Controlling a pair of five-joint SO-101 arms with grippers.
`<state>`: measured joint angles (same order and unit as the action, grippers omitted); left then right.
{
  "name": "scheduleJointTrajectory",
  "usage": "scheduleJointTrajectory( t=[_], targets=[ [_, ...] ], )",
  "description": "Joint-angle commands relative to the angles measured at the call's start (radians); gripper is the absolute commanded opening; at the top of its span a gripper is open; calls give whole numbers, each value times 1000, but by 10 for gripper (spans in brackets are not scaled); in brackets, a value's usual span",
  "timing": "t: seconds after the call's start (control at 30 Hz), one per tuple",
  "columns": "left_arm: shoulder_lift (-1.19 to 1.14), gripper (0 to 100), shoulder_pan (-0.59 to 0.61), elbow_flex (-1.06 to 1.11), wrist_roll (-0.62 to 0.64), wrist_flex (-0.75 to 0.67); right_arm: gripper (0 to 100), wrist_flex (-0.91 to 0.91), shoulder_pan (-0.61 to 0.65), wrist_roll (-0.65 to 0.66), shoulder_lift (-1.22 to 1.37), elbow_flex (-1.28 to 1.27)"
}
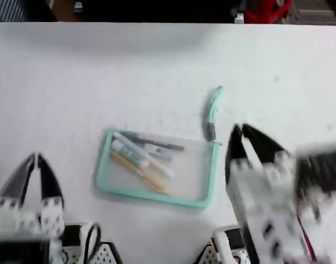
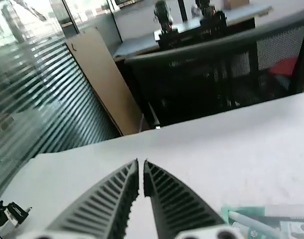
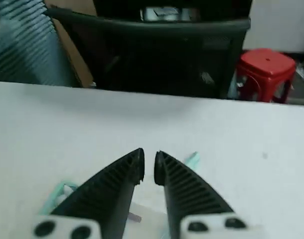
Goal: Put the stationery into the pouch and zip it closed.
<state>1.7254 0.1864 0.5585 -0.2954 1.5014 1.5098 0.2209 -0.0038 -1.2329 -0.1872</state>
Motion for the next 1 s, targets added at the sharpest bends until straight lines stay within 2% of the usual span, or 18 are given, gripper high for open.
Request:
scheduleJointTrajectory(
  t=[0.0,0.17,0.27,0.47,0.57,0.7,0.97],
  targets=[
    [-4,42,8,-184,23,69,102,71,90,-11,-174,66],
    [-4,42,8,-190,21,187,90,31,101,-8,-438,-3],
    [5,42,8,-189,25,284,77,24,99,66,-579,-97],
    [116,42,8,-120,52,272,63,61,101,109,-572,-196],
    [104,38,12,46,97,186,63,16,105,109,-572,-245],
    [104,38,13,279,101,-6,63,-97,107,109,-570,-396],
    [102,39,10,899,100,-496,63,-400,101,109,-570,-957]
  ],
)
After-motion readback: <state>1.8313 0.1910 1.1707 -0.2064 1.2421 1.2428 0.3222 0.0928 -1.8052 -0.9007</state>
